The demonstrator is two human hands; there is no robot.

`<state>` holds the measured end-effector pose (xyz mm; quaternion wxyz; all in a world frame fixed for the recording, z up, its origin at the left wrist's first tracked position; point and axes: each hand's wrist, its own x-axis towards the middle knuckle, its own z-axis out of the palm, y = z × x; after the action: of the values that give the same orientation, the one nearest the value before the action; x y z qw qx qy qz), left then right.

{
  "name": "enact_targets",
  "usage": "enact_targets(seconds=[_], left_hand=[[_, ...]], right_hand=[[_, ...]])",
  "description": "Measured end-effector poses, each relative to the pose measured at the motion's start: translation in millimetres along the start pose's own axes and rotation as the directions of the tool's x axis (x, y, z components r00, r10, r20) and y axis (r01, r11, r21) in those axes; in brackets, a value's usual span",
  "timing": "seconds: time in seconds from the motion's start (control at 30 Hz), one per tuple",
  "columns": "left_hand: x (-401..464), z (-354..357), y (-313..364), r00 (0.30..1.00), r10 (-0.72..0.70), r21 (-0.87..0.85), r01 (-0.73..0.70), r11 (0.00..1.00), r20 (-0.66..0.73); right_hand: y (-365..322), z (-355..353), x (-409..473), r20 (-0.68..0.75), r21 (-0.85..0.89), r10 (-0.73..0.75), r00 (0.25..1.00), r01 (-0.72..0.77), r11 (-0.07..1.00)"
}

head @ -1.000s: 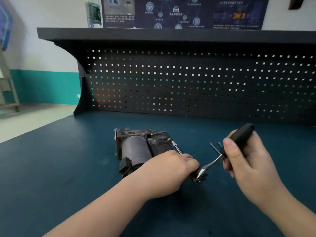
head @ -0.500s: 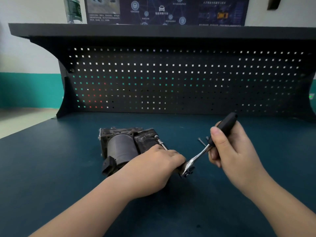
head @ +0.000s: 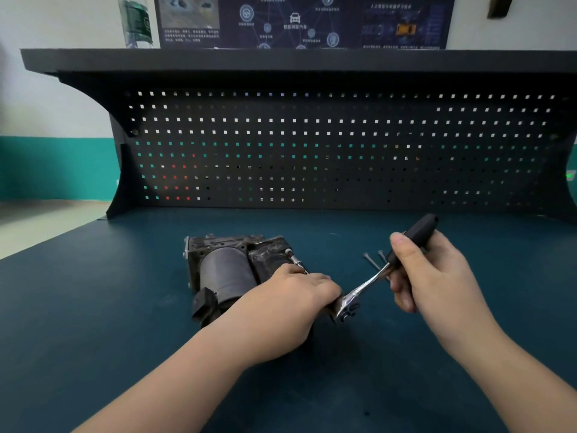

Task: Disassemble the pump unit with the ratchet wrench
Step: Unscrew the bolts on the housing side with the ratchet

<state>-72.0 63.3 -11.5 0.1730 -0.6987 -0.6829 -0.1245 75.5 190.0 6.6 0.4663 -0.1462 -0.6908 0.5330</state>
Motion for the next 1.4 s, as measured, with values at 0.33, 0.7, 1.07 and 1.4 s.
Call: enact_targets(seconds=[0.33,0.7,1.07,1.4], left_hand=[[0,-5,-2,0.995,0.104,-0.022,-0.104,0.994,-0.002],[3,-2,2,0.998,0.056,0.012,-0.056,0.998,-0.026],[6,0,5,0.993,0.02,-0.017,-0.022,1.0,-0.115],[3,2,0,0.999,0.012,0.022,-0.011,1.0,-0.036]], right_hand=[[-8,9,-5,0.175,-0.1,-0.201,0.964,0.221,0.97],[10,7,-2,-0.105,0.125,0.262,0.959,-0.248,0.961],[14,2,0,-0.007,0.491,0.713,0.702,-0.618,0.613],[-2,18,-12,-0.054,-0.026,-0.095,0.994,0.094,0.995]])
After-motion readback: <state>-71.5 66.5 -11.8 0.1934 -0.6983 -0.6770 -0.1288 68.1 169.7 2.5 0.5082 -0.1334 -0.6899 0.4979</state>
